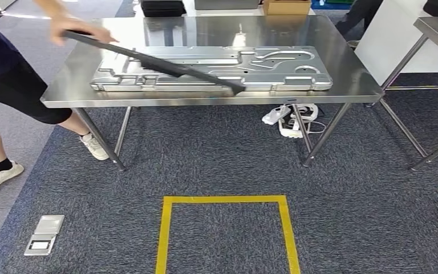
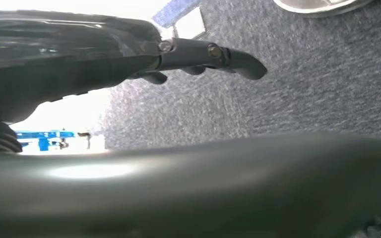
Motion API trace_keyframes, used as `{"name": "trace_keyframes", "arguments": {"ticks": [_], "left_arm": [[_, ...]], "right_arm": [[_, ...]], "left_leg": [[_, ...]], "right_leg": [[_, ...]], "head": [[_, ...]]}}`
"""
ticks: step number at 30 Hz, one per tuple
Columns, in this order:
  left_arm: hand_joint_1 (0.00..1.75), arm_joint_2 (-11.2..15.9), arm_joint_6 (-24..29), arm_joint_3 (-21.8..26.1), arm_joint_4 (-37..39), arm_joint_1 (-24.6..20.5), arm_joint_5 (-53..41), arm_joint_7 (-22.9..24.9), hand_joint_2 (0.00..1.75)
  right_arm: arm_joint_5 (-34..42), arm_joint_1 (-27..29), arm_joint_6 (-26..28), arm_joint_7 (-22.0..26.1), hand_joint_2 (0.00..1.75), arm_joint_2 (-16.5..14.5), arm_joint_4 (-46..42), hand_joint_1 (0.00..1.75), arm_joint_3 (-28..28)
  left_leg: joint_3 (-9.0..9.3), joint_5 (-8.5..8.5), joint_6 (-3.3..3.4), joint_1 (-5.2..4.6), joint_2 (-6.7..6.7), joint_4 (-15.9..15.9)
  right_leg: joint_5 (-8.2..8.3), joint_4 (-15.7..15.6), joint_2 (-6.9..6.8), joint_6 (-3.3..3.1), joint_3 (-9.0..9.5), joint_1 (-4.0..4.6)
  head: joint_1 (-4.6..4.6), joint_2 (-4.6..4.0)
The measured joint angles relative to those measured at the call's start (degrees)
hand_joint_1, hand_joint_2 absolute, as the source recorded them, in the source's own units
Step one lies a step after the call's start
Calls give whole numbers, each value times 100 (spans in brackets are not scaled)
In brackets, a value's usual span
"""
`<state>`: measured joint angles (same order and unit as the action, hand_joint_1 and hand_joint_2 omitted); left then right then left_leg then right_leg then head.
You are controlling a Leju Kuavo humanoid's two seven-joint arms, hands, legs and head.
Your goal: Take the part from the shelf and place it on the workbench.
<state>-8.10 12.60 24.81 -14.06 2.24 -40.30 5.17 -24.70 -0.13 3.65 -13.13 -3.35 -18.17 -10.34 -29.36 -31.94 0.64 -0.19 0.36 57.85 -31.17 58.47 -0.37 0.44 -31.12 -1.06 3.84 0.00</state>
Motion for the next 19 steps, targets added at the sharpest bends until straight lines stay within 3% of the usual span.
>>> {"name": "trace_keyframes", "arguments": {"ticks": [2,13,17,19], "left_arm": [[0,53,-93,-179,-4,56,311,-47,175],[0,372,-617,-1190,-259,273,2032,-264,175],[0,487,-818,-1554,-385,363,2692,-350,0],[0,523,-898,-1686,-430,397,2947,-374,0]], "right_arm": [[190,43,-22,97,175,28,-39,0,61],[1227,403,-172,641,175,146,-221,0,444],[1616,529,-219,844,0,189,-273,0,587],[1767,575,-242,924,0,207,-293,0,636]], "left_leg": [[5,5,-5,0,2,-14],[5,-6,42,-25,10,-3],[5,-6,42,-15,10,-4],[5,-6,41,-8,10,-4]], "right_leg": [[-1,-13,4,-63,14,3],[48,-76,22,110,32,-21],[42,-73,22,116,29,-10],[41,-72,22,116,28,-4]], "head": [[-1,0],[0,0],[1,0],[1,0]]}}
